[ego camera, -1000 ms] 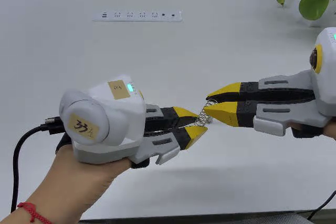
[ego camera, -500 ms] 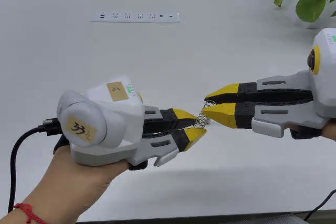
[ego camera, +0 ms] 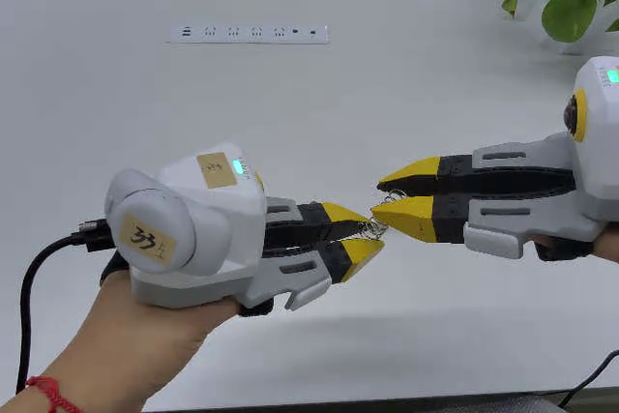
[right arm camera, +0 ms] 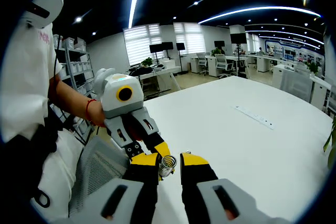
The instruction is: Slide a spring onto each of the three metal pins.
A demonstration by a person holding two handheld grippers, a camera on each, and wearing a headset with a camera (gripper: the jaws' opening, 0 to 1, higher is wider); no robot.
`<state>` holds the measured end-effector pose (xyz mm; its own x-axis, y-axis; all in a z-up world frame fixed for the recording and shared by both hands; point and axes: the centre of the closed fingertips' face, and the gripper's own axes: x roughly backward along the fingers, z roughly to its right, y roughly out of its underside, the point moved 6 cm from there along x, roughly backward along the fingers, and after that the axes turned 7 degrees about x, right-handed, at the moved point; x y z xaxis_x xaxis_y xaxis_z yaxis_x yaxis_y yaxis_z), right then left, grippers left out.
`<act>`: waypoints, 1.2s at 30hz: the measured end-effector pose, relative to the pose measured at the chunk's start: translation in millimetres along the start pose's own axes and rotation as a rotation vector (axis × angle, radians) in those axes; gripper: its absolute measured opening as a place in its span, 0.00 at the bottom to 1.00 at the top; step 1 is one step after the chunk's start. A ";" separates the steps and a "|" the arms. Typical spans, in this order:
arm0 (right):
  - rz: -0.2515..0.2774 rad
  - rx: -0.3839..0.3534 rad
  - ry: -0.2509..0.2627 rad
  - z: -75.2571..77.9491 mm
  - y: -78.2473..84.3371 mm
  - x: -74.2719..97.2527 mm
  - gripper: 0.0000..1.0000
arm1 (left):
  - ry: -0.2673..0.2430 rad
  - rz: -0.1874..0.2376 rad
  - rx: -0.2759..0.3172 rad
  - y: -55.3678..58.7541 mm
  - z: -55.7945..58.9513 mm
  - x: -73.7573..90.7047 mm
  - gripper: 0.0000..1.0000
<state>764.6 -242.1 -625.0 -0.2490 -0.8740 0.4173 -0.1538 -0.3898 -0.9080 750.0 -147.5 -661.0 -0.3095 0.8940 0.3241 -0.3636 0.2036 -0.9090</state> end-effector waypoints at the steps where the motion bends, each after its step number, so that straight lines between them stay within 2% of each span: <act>1: -0.002 0.002 -0.002 0.0 0.3 0.0 0.17 | 0.000 0.000 0.000 0.1 -0.1 0.1 0.10; 6: -0.019 0.025 -0.019 -0.9 -0.6 1.3 0.23 | 0.002 -0.005 -0.005 1.0 0.0 0.7 0.10; 9: -0.061 0.062 -0.038 0.5 -1.3 3.9 0.26 | 0.004 -0.005 -0.006 1.0 0.4 0.8 0.10; 13: -0.144 0.130 -0.096 4.4 0.7 5.8 0.28 | 0.008 -0.006 -0.010 1.5 1.2 0.5 0.10; 20: -0.307 0.268 -0.243 -1.3 -7.5 1.1 0.27 | 0.013 -0.008 -0.021 2.1 3.4 -0.9 0.10; 22: -0.340 0.299 -0.280 -2.4 -10.1 -1.8 0.26 | 0.016 -0.007 -0.021 3.2 2.5 -1.2 0.10; 26: -0.376 0.328 -0.327 -0.5 -12.9 -7.0 0.24 | 0.021 -0.006 -0.025 4.1 3.0 -1.5 0.10; 31: -0.451 0.388 -0.399 -3.0 -11.8 -11.2 0.22 | 0.028 -0.001 -0.027 4.2 4.9 -1.9 0.10; 36: -0.499 0.420 -0.439 -4.3 -12.4 -16.6 0.19 | 0.032 0.007 -0.026 3.9 5.6 -2.4 0.10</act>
<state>766.5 -221.5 -620.6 0.1682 -0.5670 0.8064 0.2486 -0.7672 -0.5913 744.4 -151.0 -663.9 -0.2834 0.9076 0.3099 -0.3384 0.2077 -0.9178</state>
